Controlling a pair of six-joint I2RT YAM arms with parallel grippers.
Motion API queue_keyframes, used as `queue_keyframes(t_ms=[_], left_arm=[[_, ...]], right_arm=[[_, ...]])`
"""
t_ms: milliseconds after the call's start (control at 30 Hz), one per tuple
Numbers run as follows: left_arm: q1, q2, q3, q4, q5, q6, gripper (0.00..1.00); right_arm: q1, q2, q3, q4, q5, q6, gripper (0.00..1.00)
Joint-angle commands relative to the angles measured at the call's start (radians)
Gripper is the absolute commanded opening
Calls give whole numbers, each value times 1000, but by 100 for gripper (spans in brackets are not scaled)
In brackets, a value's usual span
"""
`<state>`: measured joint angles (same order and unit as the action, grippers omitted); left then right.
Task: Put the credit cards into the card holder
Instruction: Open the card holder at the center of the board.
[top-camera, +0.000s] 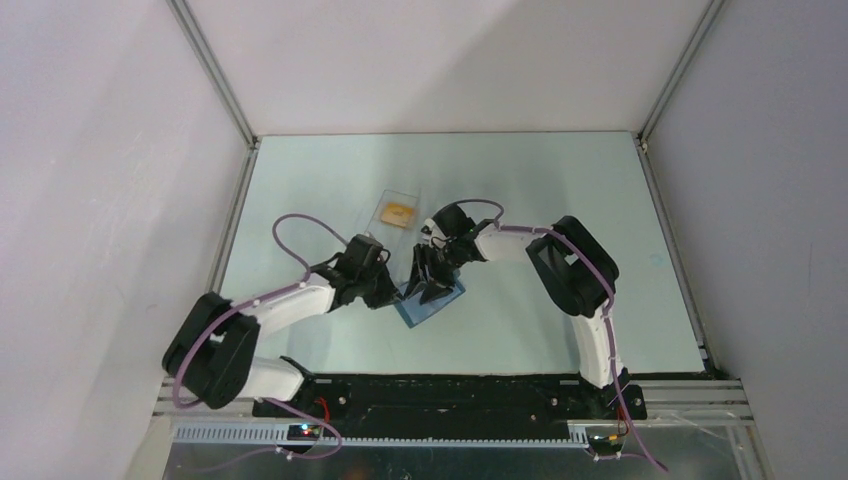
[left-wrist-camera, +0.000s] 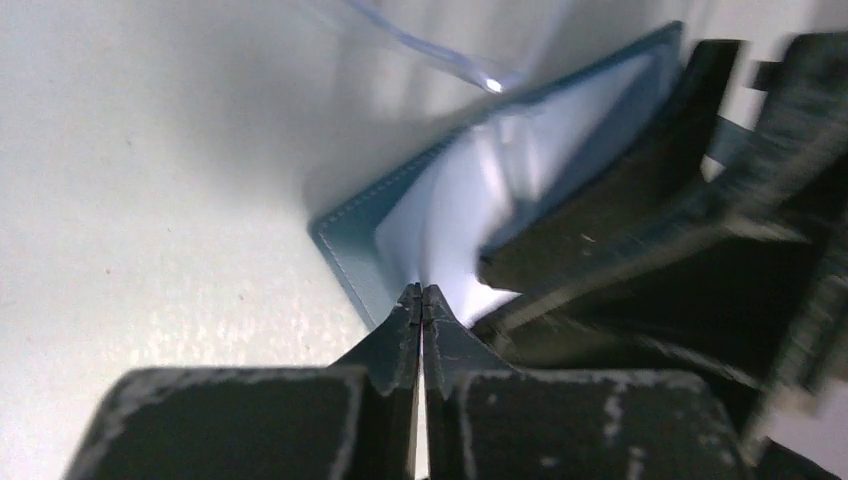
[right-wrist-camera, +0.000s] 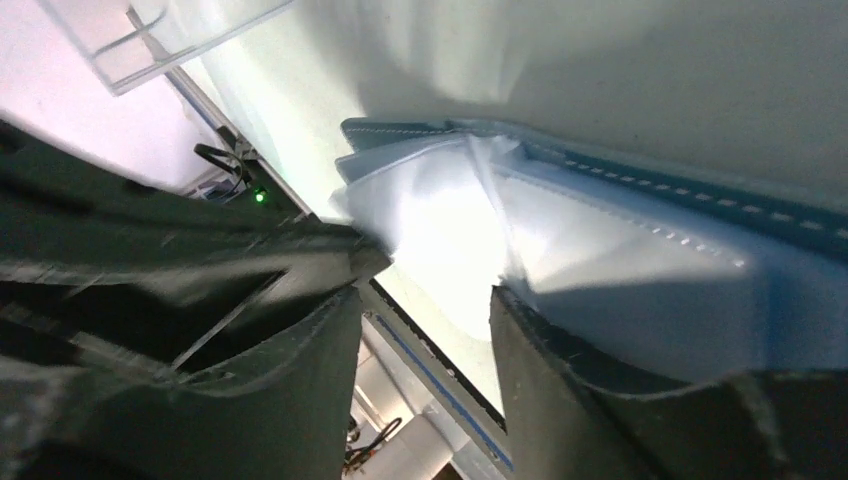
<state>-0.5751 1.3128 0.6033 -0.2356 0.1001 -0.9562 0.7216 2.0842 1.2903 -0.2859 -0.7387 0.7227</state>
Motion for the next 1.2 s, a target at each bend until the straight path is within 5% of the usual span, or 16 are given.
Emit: queue_keyframes(t_ms=[0,400,967,1167], left_arm=[[4,96,26,38,18,-1,1],[4,213,50,-3,63,46,0],[5,145,120,-168,-26,131,0],[4,115,147,-167,0,160,0]], right_arm=[[-12,-33,15,-69,100,-67,59],[-74,-8,30,-296,354,-92,50],[-95,-123,8,-182,161,-153,55],[-80,-91,11,-182,204,-148,47]])
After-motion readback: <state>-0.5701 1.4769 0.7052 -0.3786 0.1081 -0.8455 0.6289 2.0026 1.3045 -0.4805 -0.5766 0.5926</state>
